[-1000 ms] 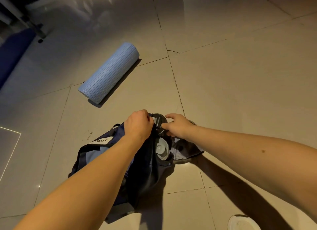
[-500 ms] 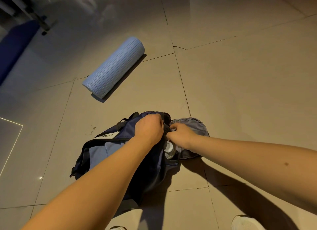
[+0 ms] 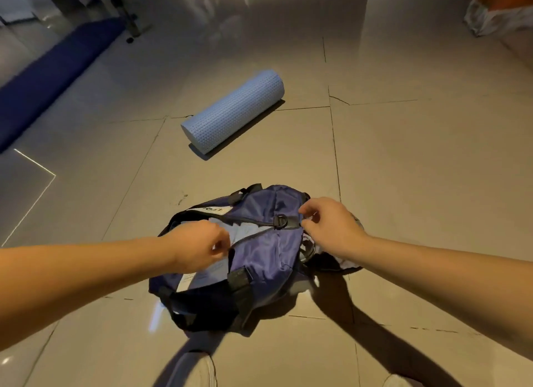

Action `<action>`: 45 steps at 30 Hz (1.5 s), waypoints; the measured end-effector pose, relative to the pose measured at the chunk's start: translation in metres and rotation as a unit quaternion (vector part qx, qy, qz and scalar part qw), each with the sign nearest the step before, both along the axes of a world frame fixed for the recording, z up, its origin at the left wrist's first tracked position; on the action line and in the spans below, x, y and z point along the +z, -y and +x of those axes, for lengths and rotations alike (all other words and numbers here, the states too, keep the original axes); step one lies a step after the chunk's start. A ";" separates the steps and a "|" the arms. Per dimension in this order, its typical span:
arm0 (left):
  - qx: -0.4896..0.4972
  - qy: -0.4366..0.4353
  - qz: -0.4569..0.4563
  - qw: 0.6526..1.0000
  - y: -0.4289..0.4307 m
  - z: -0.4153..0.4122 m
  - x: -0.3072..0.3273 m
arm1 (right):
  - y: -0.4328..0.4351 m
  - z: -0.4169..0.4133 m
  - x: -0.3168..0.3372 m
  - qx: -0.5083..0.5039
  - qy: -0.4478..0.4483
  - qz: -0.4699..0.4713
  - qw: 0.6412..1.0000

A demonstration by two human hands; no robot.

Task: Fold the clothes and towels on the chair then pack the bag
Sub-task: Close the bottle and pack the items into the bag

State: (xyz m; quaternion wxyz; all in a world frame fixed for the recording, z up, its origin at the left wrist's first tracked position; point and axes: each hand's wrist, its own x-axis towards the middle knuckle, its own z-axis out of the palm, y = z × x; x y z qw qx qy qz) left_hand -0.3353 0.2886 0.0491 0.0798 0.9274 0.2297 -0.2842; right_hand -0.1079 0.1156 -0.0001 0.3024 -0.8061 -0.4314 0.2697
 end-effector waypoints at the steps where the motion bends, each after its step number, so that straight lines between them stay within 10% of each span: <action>1: 0.001 -0.024 0.001 1.000 -0.002 -0.011 0.002 | -0.001 -0.007 0.005 0.023 0.017 -0.004 1.000; 12: 0.170 0.093 0.026 0.981 -0.038 -0.074 -0.037 | -0.083 -0.098 0.039 0.189 0.090 -0.066 0.976; 18: 0.389 0.172 0.056 0.903 -0.092 -0.147 -0.067 | -0.158 -0.176 0.006 0.246 0.092 -0.074 0.962; 24: 0.510 0.197 -0.142 0.825 -0.117 -0.173 -0.101 | -0.200 -0.235 -0.029 0.205 0.082 -0.074 0.972; 45: 0.576 0.261 -0.265 0.728 -0.126 -0.186 -0.114 | -0.250 -0.297 -0.070 0.227 0.201 -0.175 0.937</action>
